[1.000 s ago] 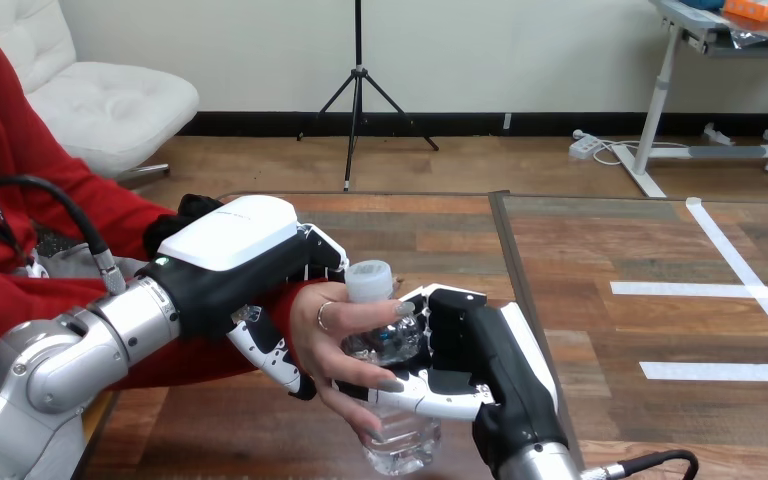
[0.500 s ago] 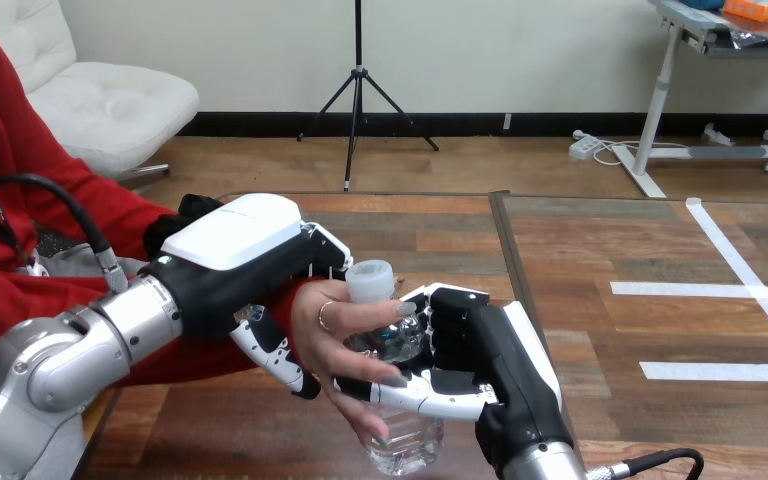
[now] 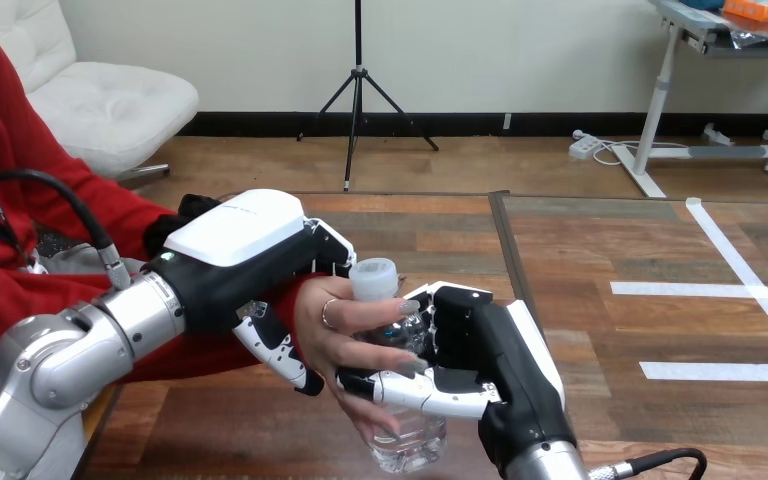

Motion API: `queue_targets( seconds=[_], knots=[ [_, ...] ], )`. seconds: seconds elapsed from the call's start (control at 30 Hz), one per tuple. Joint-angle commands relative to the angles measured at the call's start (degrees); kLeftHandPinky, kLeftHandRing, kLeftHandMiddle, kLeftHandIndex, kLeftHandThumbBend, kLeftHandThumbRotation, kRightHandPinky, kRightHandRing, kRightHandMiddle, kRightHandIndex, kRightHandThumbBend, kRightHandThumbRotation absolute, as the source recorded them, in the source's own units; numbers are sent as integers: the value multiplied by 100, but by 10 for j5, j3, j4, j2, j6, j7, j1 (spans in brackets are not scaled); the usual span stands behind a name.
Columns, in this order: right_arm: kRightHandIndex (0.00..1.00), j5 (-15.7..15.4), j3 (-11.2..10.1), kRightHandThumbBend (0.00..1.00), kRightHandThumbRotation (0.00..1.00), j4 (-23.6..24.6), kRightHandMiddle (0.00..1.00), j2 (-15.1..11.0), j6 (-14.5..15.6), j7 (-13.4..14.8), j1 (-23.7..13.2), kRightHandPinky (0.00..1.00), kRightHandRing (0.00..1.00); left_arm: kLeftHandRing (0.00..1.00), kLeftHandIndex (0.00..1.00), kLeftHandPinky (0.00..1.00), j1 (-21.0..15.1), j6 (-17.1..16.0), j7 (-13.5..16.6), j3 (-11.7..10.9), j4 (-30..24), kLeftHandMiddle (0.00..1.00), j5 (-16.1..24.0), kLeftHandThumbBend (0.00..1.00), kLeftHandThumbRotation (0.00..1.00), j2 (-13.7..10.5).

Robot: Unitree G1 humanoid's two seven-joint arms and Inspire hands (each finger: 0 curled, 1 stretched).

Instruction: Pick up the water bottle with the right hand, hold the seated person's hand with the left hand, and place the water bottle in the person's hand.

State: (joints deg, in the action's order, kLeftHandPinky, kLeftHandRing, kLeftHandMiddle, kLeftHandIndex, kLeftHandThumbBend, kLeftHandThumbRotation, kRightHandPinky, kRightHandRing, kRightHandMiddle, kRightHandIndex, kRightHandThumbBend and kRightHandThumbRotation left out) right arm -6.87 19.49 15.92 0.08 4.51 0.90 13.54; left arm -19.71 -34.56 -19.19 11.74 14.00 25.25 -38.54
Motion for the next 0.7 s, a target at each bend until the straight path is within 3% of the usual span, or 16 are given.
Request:
queue_targets(
  seconds=[0.0,0.17,0.37,0.4,0.67],
  knots=[
    [39,7,14,91,1,50,35,19,-18,-13,-38,24,30,35,42,30,-54,7,19,-21,-22,40,-21,100,0,25],
    [39,8,12,91,2,47,37,21,-16,-12,-39,27,32,38,44,33,-52,6,20,-21,-24,42,-16,100,1,22],
    [45,-6,12,95,9,47,46,18,-15,-5,-39,37,42,46,51,42,-51,-2,22,-19,-20,49,-6,100,10,14],
    [50,-8,13,97,14,47,52,18,-16,-4,-39,43,48,50,56,46,-51,-2,20,-18,-20,54,-5,100,16,13],
    [70,-27,14,100,32,50,72,14,-22,1,-32,65,70,71,75,67,-47,8,1,-15,-34,73,5,100,32,-4]
  ],
)
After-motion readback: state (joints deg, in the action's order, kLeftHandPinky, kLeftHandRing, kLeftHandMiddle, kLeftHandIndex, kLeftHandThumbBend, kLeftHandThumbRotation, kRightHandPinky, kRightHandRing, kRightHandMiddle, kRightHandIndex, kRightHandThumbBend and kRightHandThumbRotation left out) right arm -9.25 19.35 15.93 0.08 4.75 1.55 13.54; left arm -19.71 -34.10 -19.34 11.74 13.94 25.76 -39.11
